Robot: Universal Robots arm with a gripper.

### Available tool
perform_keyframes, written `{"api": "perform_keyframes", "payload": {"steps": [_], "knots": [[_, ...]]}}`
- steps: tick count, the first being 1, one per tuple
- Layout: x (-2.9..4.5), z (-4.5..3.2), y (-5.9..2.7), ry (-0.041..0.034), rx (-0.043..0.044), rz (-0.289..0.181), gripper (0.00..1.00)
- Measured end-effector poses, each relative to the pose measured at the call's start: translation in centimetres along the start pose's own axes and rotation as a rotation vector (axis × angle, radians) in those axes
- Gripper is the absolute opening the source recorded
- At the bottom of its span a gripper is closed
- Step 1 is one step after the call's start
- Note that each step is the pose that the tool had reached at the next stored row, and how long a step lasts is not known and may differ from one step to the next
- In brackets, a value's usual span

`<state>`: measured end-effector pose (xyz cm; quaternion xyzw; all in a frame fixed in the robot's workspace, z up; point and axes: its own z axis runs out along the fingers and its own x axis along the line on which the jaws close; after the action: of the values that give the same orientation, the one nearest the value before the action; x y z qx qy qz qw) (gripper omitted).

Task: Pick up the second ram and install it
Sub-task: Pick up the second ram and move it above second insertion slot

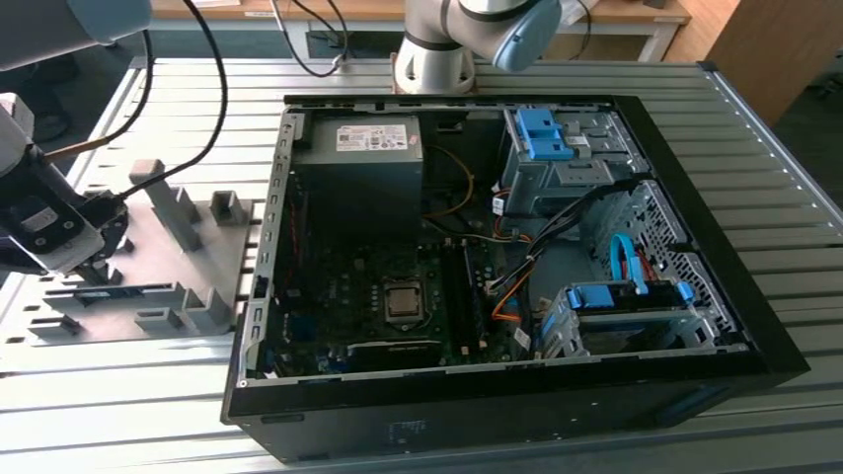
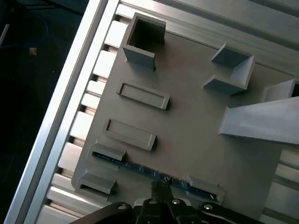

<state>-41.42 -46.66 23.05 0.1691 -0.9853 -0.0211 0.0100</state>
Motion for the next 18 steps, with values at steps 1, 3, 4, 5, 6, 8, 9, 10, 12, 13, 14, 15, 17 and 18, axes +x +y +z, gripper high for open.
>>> {"api": "perform_keyframes", "payload": {"steps": [1, 3, 4, 5, 6, 8, 9, 10, 12, 13, 14, 15, 17, 18], "knots": [[0.0, 0.0, 0.0, 0.0005, 0.0001, -0.01, 0.1], [0.0, 0.0, 0.0, 0.0014, 0.0004, -0.031, 0.1], [0.0, 0.0, 0.0, 0.0018, 0.0005, -0.041, 0.1], [0.0, 0.0, 0.0, 0.0023, 0.0006, -0.051, 0.1], [0.0, 0.0, 0.0, 0.0028, 0.0007, -0.061, 0.1], [0.0, 0.0, 0.0, 0.0037, 0.001, -0.082, 0.1], [0.0, 0.0, 0.0, 0.0042, 0.0012, -0.093, 0.1], [0.0, 0.0, 0.0, 0.0047, 0.0013, -0.104, 0.1], [0.0, 0.0, 0.0, 0.0056, 0.0016, -0.124, 0.1], [0.0, 0.0, 0.0, 0.0061, 0.0017, -0.135, 0.1], [0.0, 0.0, 0.0, 0.0066, 0.0018, -0.145, 0.1], [0.0, 0.0, 0.0, 0.007, 0.002, -0.155, 0.1], [0.0, 0.0, 0.0, 0.0079, 0.0022, -0.176, 0.1], [0.0, 0.0, 0.0, 0.0083, 0.0023, -0.186, 0.1]]}}
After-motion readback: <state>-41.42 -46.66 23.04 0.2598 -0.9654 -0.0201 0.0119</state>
